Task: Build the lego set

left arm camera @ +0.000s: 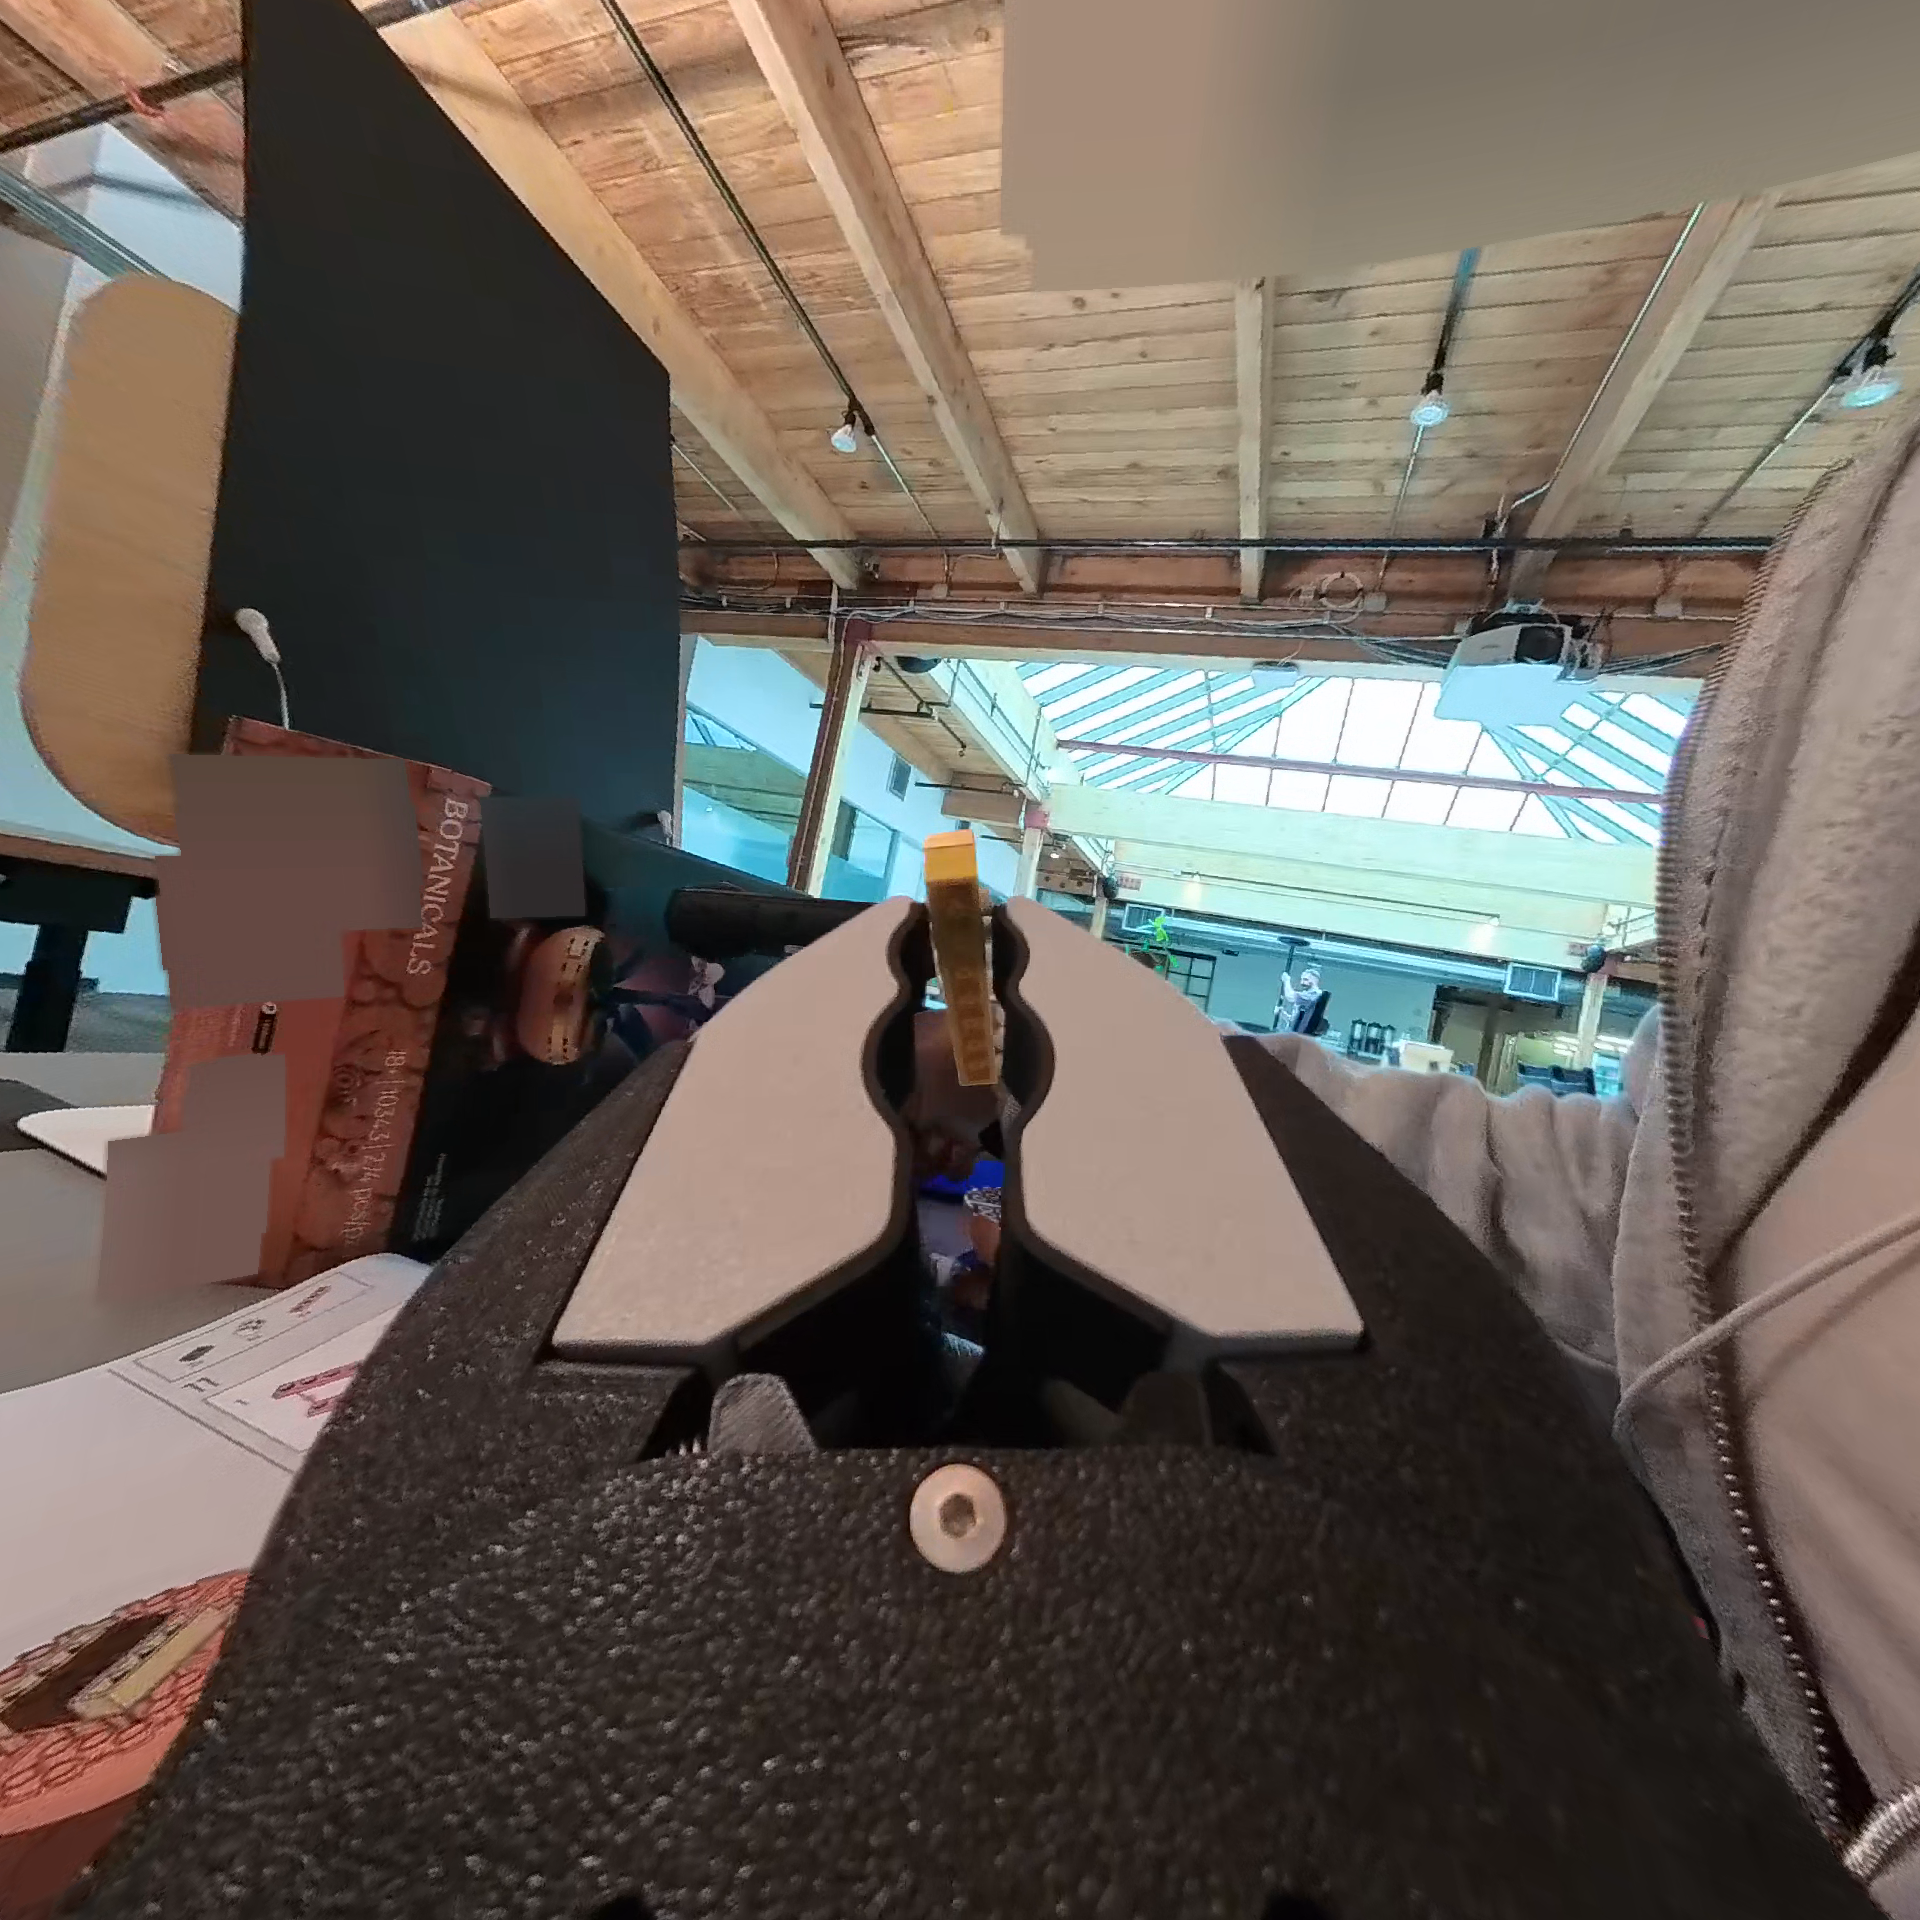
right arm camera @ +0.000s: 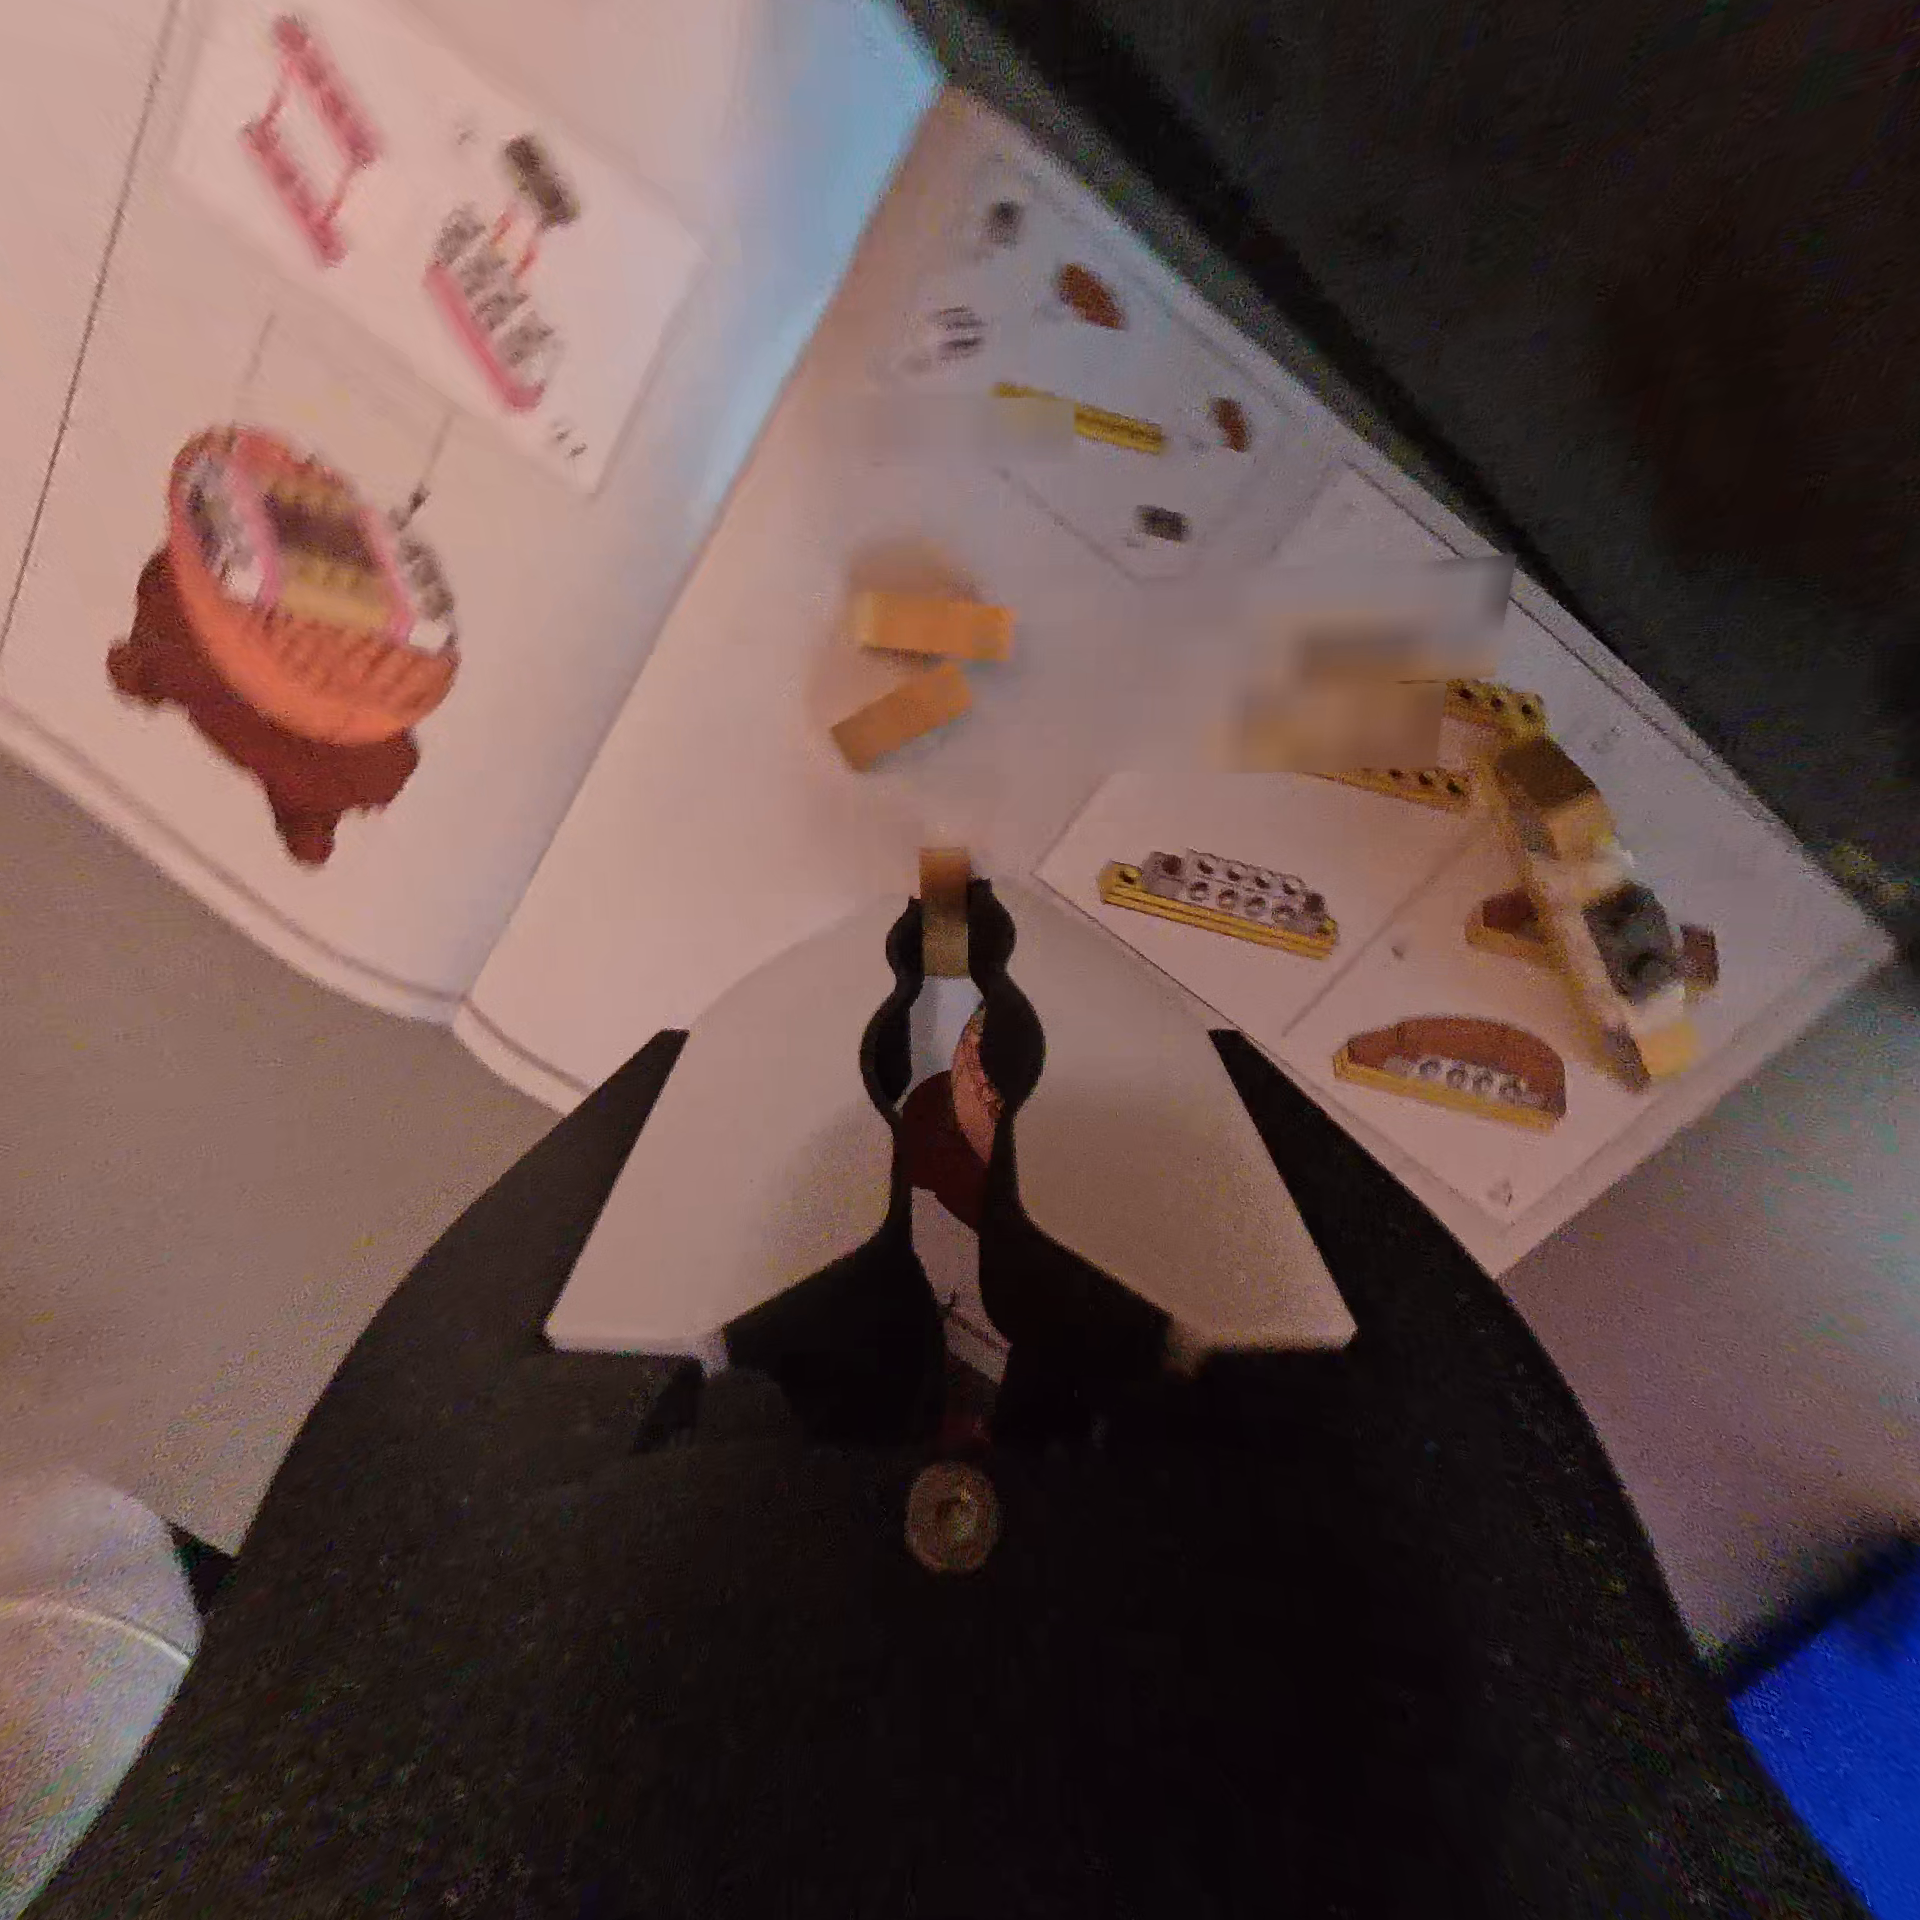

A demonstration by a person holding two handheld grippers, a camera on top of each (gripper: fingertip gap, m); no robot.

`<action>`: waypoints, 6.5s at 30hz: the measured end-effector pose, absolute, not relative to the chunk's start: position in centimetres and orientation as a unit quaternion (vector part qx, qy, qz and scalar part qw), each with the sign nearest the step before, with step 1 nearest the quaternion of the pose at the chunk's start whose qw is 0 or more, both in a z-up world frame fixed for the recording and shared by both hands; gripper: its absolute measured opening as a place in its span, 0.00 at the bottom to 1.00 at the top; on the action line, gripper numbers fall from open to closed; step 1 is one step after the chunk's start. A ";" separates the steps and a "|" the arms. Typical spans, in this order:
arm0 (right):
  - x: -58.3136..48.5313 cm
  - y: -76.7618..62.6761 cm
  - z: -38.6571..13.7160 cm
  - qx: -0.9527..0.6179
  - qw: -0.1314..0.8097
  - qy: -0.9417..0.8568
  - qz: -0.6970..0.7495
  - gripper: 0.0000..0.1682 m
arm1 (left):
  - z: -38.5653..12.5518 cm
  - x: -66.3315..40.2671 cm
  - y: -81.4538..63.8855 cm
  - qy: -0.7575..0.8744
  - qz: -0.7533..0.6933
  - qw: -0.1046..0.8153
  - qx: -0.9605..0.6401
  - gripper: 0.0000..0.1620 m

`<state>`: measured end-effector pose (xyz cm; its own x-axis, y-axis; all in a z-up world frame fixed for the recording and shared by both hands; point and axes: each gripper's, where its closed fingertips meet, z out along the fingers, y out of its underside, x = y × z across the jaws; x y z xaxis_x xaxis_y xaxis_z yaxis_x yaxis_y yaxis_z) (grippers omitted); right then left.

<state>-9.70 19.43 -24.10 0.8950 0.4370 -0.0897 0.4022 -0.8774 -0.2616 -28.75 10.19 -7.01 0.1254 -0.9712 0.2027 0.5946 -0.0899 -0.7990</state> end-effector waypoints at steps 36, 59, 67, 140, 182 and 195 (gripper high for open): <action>-22.2 8.9 -5.0 -0.746 0.173 -0.534 0.360 0.04 | -3.4 -24.7 9.9 0.104 -0.746 0.534 -0.384 0.06; -23.0 8.5 -2.4 -0.760 0.159 -0.557 0.296 0.04 | -1.0 -24.7 8.7 0.119 -0.763 0.548 -0.321 0.06; -23.7 8.4 -1.6 -0.764 0.146 -0.563 0.277 0.06 | -0.2 -25.7 8.8 0.102 -0.771 0.560 -0.286 0.06; -19.6 8.1 3.9 -0.371 0.761 -0.530 0.039 0.15 | 5.2 -20.8 9.3 0.205 -0.781 0.456 -0.373 0.22; -15.3 6.2 0.8 -0.515 0.654 -0.526 0.173 0.28 | 0.4 -18.0 6.4 0.442 -0.682 0.411 -0.414 0.06; -15.9 5.7 -2.0 -0.658 0.465 -0.519 0.284 0.05 | -1.6 -16.1 5.5 0.569 -0.538 0.485 -0.389 0.06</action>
<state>-15.88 5.71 -1.99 0.2991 0.9481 0.1083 0.4190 -0.0285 -0.9075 -16.13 5.51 -1.62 -0.2273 -0.9647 -0.1330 0.0794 0.1178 -0.9899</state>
